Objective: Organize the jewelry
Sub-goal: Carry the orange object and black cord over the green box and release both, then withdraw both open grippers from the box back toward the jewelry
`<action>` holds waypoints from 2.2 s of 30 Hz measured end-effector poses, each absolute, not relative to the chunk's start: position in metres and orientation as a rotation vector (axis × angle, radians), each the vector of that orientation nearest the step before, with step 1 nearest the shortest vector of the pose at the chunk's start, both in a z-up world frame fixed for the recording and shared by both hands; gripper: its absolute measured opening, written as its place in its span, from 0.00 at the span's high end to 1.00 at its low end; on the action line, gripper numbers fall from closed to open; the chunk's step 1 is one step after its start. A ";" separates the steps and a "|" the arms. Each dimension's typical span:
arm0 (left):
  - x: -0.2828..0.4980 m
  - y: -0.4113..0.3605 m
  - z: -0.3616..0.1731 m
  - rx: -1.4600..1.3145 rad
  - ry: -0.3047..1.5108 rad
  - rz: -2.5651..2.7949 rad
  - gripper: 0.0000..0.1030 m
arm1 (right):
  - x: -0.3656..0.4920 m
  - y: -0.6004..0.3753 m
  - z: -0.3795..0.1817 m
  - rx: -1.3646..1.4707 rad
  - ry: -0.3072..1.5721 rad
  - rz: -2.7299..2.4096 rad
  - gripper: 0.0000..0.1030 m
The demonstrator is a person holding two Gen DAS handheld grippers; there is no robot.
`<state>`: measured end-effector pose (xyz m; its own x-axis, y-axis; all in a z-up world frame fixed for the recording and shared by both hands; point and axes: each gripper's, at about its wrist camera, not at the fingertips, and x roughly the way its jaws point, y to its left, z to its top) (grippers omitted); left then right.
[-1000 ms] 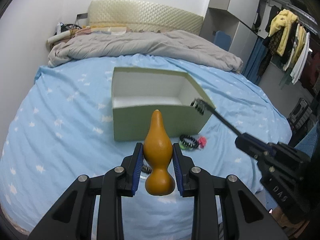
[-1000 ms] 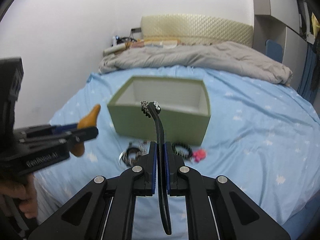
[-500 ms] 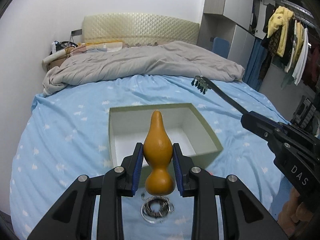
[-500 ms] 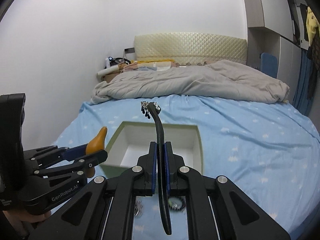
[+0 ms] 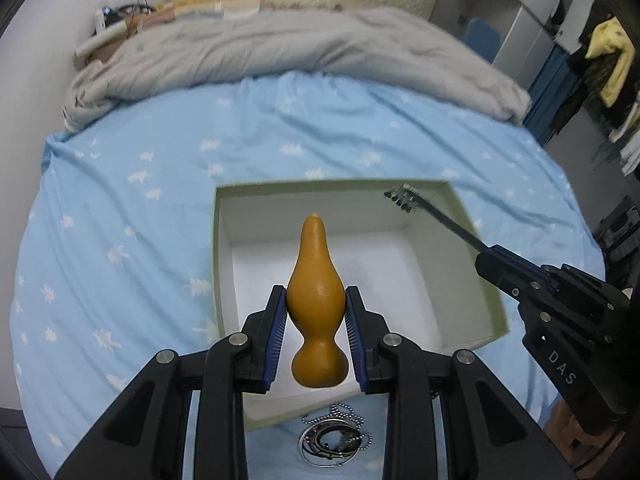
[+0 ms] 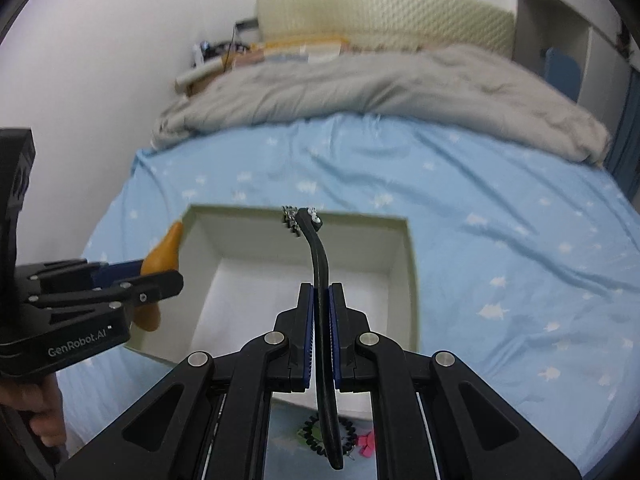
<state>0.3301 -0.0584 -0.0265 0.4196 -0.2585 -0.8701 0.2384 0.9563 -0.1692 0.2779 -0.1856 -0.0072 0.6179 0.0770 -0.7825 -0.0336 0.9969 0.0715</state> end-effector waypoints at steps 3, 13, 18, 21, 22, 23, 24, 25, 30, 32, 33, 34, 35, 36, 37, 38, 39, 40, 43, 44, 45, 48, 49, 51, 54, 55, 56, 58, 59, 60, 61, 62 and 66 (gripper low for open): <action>0.338 -0.058 -0.042 -0.019 1.131 -0.298 0.72 | 0.285 -0.189 -0.019 0.065 0.940 0.069 0.95; 0.337 -0.049 -0.047 -0.031 1.147 -0.278 0.70 | 0.278 -0.192 -0.009 0.101 0.918 0.098 0.74; 0.318 -0.047 -0.027 -0.017 1.065 -0.264 0.37 | 0.257 -0.190 0.006 0.093 0.855 0.090 0.72; 0.302 -0.050 -0.013 0.009 1.018 -0.272 0.37 | 0.240 -0.191 0.011 0.093 0.817 0.073 0.72; 0.295 -0.051 -0.007 0.022 0.994 -0.269 0.37 | 0.234 -0.191 0.013 0.092 0.804 0.070 0.72; 0.288 -0.051 -0.003 0.034 0.974 -0.267 0.37 | 0.230 -0.192 0.013 0.092 0.795 0.070 0.72; 0.281 -0.052 0.002 0.045 0.952 -0.269 0.37 | 0.221 -0.192 0.015 0.099 0.774 0.073 0.72; 0.272 -0.053 0.006 0.052 0.929 -0.274 0.37 | 0.215 -0.193 0.016 0.103 0.761 0.074 0.72; 0.237 -0.053 0.015 0.048 0.860 -0.293 0.37 | 0.180 -0.192 0.025 0.109 0.677 0.070 0.72; 0.226 -0.051 0.016 0.043 0.844 -0.295 0.37 | 0.167 -0.191 0.030 0.105 0.641 0.073 0.72; 0.222 -0.050 0.015 0.040 0.836 -0.297 0.37 | 0.159 -0.190 0.032 0.100 0.620 0.075 0.72; 0.216 -0.048 0.016 0.039 0.824 -0.297 0.37 | 0.155 -0.188 0.034 0.095 0.606 0.075 0.72; 0.208 -0.047 0.017 0.043 0.809 -0.296 0.37 | 0.150 -0.186 0.036 0.088 0.592 0.076 0.72; 0.201 -0.047 0.017 0.046 0.797 -0.296 0.37 | 0.142 -0.183 0.038 0.080 0.572 0.076 0.72; 0.197 -0.046 0.017 0.047 0.791 -0.298 0.37 | 0.137 -0.182 0.039 0.079 0.561 0.077 0.72; 0.191 -0.045 0.018 0.045 0.782 -0.300 0.37 | 0.131 -0.180 0.040 0.078 0.548 0.080 0.72; 0.185 -0.044 0.019 0.041 0.773 -0.300 0.37 | 0.123 -0.179 0.040 0.080 0.531 0.077 0.72; 0.182 -0.043 0.019 0.041 0.767 -0.298 0.37 | 0.117 -0.178 0.040 0.083 0.520 0.075 0.72; 0.165 -0.039 0.019 0.028 0.750 -0.301 0.37 | 0.105 -0.177 0.037 0.087 0.506 0.075 0.72; 0.161 -0.039 0.018 0.019 0.750 -0.305 0.37 | 0.098 -0.176 0.034 0.092 0.504 0.079 0.72; 0.154 -0.038 0.017 0.008 0.753 -0.312 0.37 | 0.094 -0.176 0.031 0.094 0.506 0.083 0.72; 0.139 -0.037 0.010 0.003 0.760 -0.311 0.37 | 0.080 -0.176 0.019 0.108 0.519 0.071 0.72; 0.136 -0.038 0.008 0.002 0.764 -0.319 0.37 | 0.077 -0.176 0.016 0.111 0.522 0.070 0.72; 0.129 -0.038 0.000 0.006 0.772 -0.327 0.37 | 0.065 -0.177 0.008 0.115 0.526 0.062 0.72; 0.118 -0.035 -0.008 0.007 0.776 -0.320 0.37 | 0.051 -0.177 -0.001 0.102 0.530 0.049 0.72; 0.113 -0.033 -0.010 -0.002 0.777 -0.319 0.37 | 0.044 -0.176 -0.006 0.085 0.527 0.043 0.72; 0.109 -0.031 -0.012 -0.011 0.775 -0.317 0.37 | 0.038 -0.176 -0.009 0.075 0.523 0.036 0.72; 0.100 -0.027 -0.014 -0.027 0.769 -0.317 0.37 | 0.028 -0.176 -0.017 0.074 0.524 0.031 0.72; 0.096 -0.026 -0.015 -0.037 0.767 -0.319 0.37 | 0.025 -0.176 -0.019 0.076 0.525 0.031 0.72; 0.093 -0.024 -0.016 -0.043 0.765 -0.321 0.37 | 0.021 -0.176 -0.022 0.079 0.525 0.027 0.72; 0.089 -0.024 -0.017 -0.047 0.765 -0.320 0.37 | 0.017 -0.177 -0.026 0.084 0.523 0.024 0.72; 0.086 -0.023 -0.018 -0.048 0.764 -0.320 0.37 | 0.015 -0.177 -0.027 0.087 0.523 0.024 0.72; 0.075 -0.022 -0.028 -0.064 0.776 -0.327 0.37 | 0.013 -0.178 -0.035 0.101 0.535 0.014 0.72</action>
<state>0.0754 -0.0223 -0.0282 0.6662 -0.3131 -0.6769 0.2664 0.9476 -0.1761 0.0126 -0.1782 -0.0351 0.8604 0.0399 -0.5080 0.0129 0.9949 0.1000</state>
